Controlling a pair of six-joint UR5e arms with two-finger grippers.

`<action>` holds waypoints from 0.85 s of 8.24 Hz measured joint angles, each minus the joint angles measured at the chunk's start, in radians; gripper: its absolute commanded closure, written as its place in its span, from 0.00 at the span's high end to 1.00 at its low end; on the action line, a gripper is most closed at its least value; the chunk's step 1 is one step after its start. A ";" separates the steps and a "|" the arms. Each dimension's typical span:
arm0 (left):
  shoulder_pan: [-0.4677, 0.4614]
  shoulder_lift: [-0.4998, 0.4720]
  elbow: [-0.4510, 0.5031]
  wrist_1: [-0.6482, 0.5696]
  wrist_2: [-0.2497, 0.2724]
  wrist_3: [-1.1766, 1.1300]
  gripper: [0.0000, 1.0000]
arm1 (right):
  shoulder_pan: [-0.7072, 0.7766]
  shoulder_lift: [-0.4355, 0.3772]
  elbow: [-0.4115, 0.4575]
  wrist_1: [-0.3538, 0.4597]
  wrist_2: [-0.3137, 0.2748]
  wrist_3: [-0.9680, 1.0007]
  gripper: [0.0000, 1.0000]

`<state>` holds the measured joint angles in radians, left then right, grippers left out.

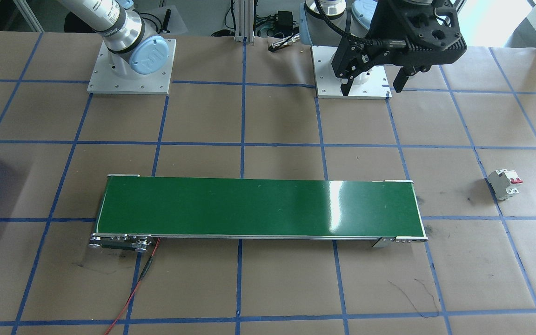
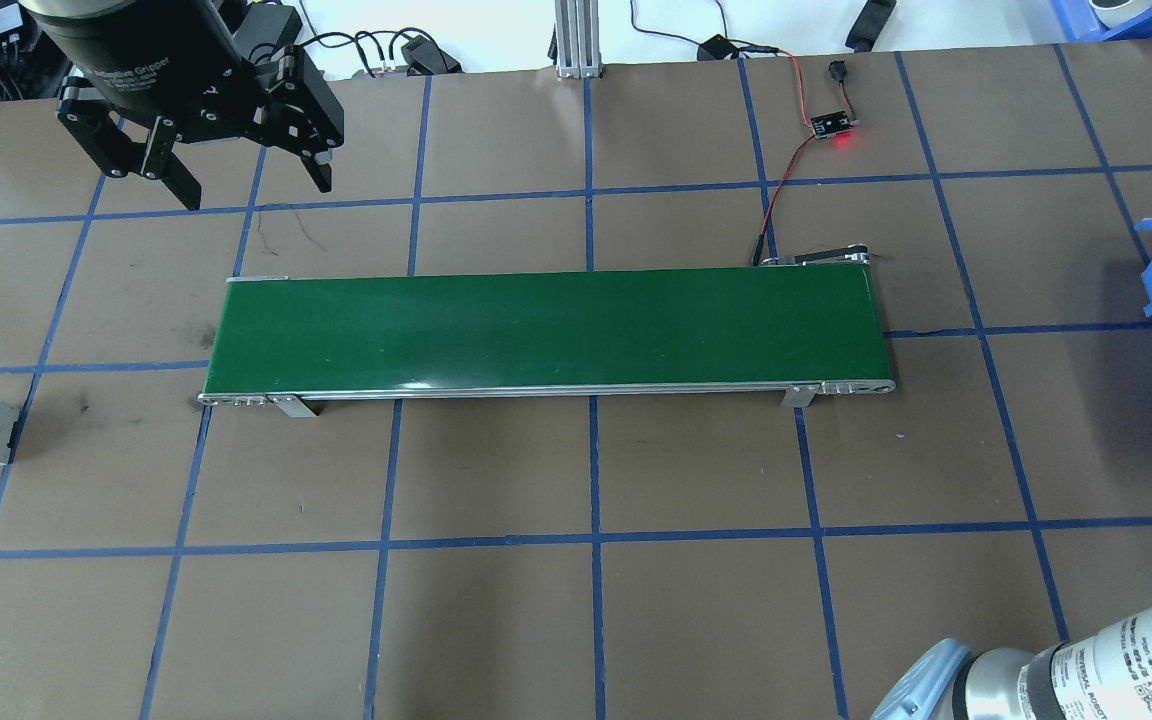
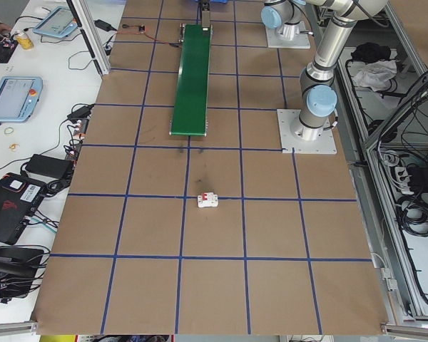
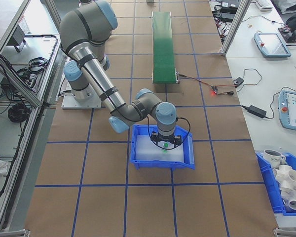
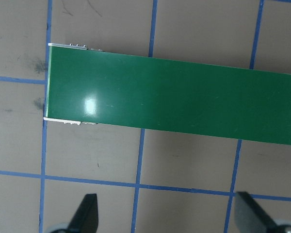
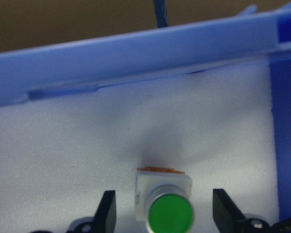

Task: Move button from left to right

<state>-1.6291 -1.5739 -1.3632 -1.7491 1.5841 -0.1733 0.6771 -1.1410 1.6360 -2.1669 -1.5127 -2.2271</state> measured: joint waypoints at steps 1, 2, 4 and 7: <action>0.000 -0.001 0.000 0.000 -0.001 -0.001 1.00 | -0.001 -0.050 0.000 0.049 0.022 0.046 1.00; 0.000 -0.002 0.000 0.000 -0.001 -0.002 1.00 | -0.001 -0.112 0.001 0.124 0.041 0.125 1.00; 0.000 -0.003 0.000 0.000 -0.001 -0.003 1.00 | 0.018 -0.231 0.002 0.276 0.054 0.386 1.00; 0.000 -0.002 0.000 0.000 -0.002 -0.006 1.00 | 0.170 -0.376 0.001 0.447 0.044 0.863 1.00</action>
<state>-1.6291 -1.5756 -1.3637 -1.7487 1.5819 -0.1796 0.8467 -1.5169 1.6369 -1.7199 -1.4686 -1.3640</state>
